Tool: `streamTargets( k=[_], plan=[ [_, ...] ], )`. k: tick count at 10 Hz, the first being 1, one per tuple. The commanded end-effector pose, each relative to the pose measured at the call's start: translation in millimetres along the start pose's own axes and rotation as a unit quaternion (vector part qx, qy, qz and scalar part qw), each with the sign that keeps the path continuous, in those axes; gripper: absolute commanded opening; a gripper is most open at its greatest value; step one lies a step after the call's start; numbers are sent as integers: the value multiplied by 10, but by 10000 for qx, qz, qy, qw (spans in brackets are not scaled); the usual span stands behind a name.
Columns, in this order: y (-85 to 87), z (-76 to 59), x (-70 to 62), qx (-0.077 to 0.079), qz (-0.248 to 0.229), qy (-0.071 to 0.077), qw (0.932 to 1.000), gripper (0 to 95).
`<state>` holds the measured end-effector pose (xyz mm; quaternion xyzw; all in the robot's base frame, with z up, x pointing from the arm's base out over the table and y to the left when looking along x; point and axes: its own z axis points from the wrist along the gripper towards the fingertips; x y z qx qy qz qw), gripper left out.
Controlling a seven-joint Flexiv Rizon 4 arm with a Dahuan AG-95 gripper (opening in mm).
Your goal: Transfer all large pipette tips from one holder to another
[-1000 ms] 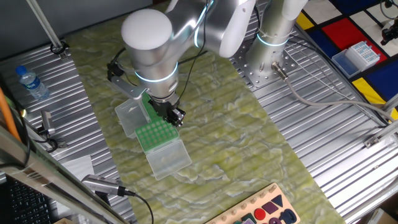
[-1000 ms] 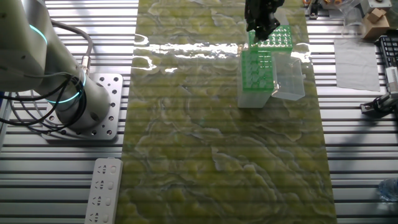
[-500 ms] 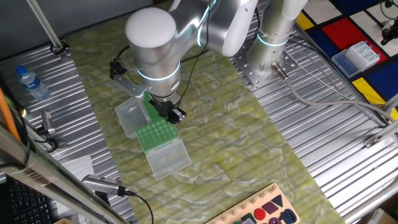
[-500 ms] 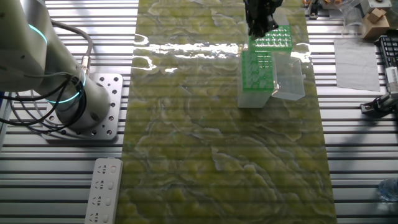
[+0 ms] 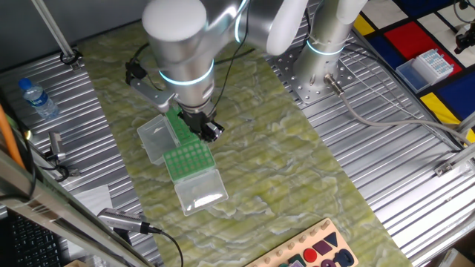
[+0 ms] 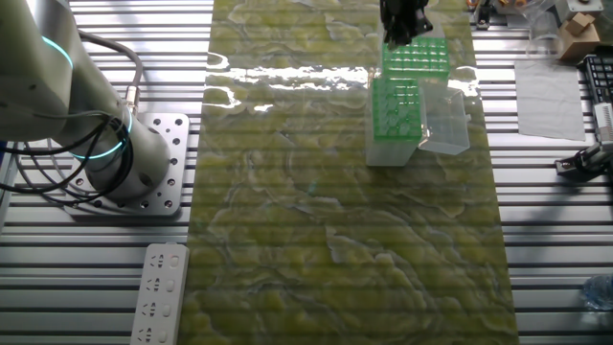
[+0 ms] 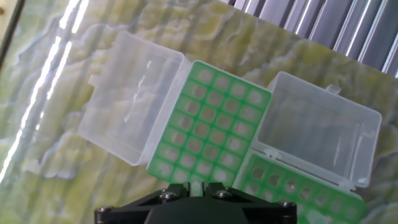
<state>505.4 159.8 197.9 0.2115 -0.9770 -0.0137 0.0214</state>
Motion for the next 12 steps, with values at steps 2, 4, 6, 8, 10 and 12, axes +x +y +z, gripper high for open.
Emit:
streamTargets(
  k=[2, 4, 6, 8, 10, 12],
  plan=[
    [37, -291, 0, -55, -98, 135, 9998, 0],
    [-3, -484, -23, -98, -226, 223, 9994, 0],
    [-103, -722, -64, -177, -374, 351, 9985, 0],
    [-207, -964, -115, -245, -549, 467, 9971, 0],
    [-283, -1226, -199, -297, -633, 627, 9956, 0],
    [-309, -1349, -249, -203, -783, 729, 9941, 0]
  ],
)
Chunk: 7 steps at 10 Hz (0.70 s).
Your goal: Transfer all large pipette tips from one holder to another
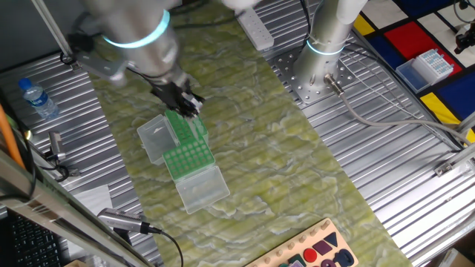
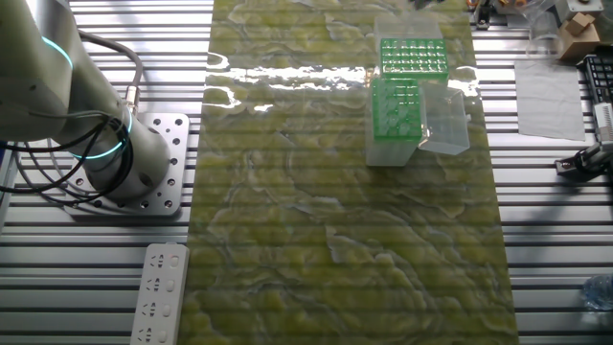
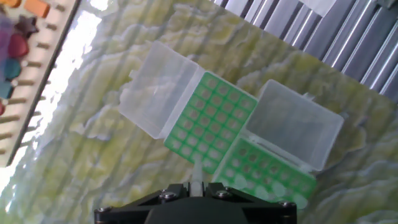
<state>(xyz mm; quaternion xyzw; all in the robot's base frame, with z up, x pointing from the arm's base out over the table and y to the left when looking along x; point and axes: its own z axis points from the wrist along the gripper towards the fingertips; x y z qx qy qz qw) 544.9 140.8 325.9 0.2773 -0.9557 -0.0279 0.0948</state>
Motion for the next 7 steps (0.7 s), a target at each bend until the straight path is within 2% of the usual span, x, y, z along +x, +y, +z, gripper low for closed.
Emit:
streamTargets(
  k=[1, 2, 3, 7],
  plan=[
    [-48, -72, -8, 198, -251, 80, 9995, 0],
    [-110, -68, -2, 298, -414, 78, 9987, 0],
    [-174, -52, 9, 336, -513, 67, 9981, 0],
    [-428, 41, 43, 386, -771, 47, 9963, 0]
  ],
)
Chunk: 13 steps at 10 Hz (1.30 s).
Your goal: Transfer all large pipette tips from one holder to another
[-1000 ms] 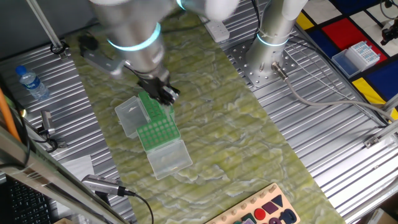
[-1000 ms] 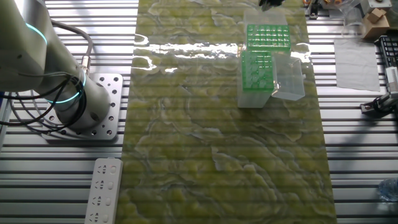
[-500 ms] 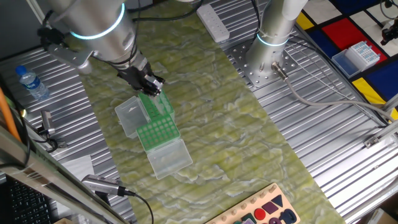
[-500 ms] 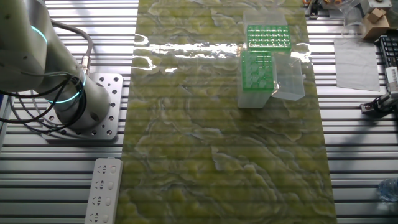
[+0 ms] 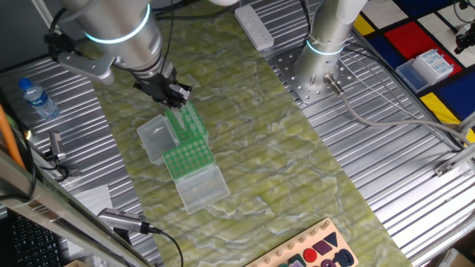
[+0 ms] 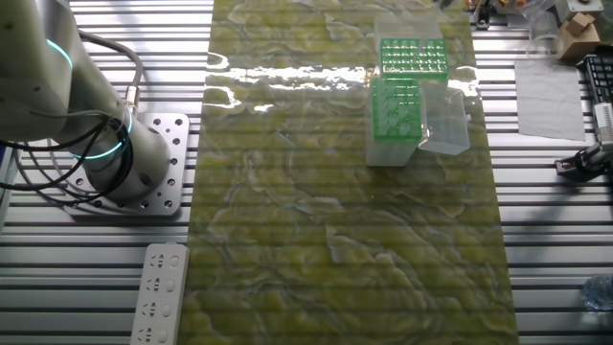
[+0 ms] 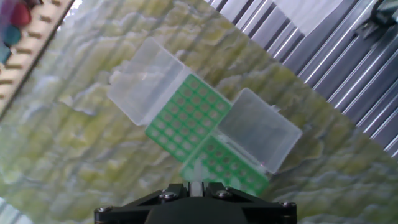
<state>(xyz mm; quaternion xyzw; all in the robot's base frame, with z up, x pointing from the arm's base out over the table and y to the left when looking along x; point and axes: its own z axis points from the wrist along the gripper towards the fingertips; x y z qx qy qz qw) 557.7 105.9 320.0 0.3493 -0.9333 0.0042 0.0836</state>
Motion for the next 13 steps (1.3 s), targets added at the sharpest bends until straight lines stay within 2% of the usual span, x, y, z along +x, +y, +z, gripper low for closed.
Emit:
streamTargets(
  k=[1, 3, 6, 13],
  plan=[
    [-88, 43, -15, 1, -68, 27, 10000, 0],
    [-123, 101, 7, 27, -108, 0, 9999, 0],
    [-149, 224, 108, 70, -194, -53, 9998, 0],
    [-121, 359, 252, 141, -277, -150, 9994, 0]
  ],
)
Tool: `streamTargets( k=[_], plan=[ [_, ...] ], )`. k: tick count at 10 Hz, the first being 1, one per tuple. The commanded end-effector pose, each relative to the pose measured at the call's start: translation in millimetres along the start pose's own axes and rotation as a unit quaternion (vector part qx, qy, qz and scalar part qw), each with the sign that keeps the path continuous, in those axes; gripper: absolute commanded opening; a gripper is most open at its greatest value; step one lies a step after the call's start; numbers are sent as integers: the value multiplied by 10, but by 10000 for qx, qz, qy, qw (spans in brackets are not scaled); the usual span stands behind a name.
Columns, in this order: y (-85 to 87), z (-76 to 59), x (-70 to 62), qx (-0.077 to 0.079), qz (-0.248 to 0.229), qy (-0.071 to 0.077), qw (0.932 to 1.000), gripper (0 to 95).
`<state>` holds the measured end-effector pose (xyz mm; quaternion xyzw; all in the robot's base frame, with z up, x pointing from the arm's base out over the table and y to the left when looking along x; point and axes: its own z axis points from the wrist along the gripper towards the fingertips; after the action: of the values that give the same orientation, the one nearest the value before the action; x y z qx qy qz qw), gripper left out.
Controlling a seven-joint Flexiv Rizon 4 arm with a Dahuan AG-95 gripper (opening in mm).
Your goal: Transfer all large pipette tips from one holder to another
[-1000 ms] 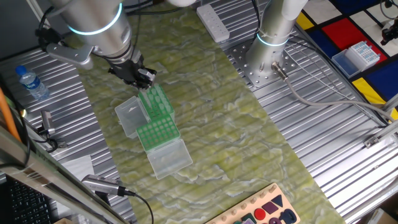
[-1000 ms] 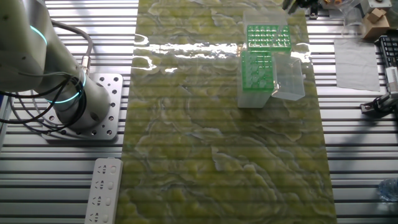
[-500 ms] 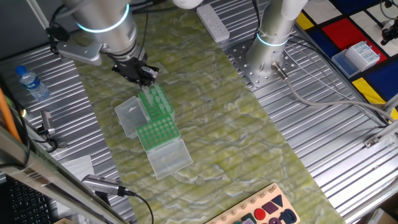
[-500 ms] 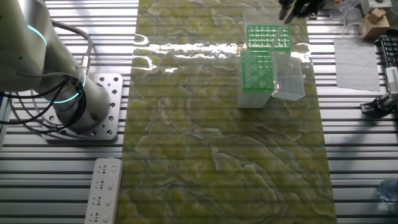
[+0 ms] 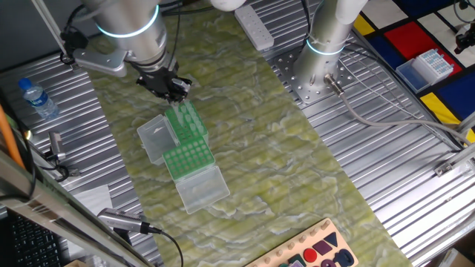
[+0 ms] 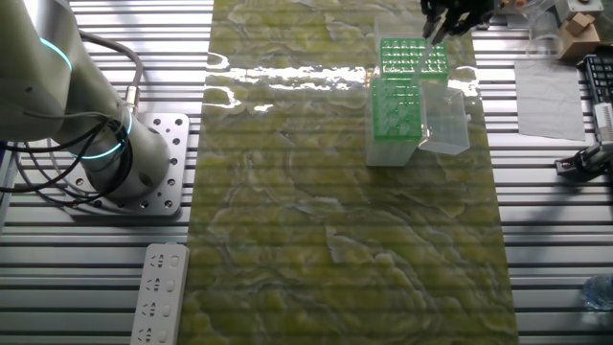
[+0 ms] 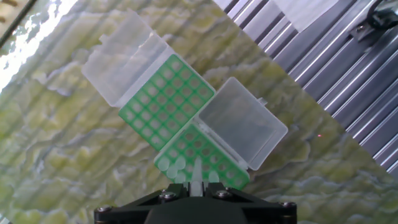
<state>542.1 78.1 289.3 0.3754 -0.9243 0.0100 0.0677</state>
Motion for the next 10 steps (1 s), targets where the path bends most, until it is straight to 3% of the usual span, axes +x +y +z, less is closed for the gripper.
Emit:
streamTargets(
  k=[1, 10],
  plan=[
    [19, 44, 37, 33, -21, -66, 10000, 0],
    [91, 186, 78, 133, -25, -217, 9997, 0]
  ],
)
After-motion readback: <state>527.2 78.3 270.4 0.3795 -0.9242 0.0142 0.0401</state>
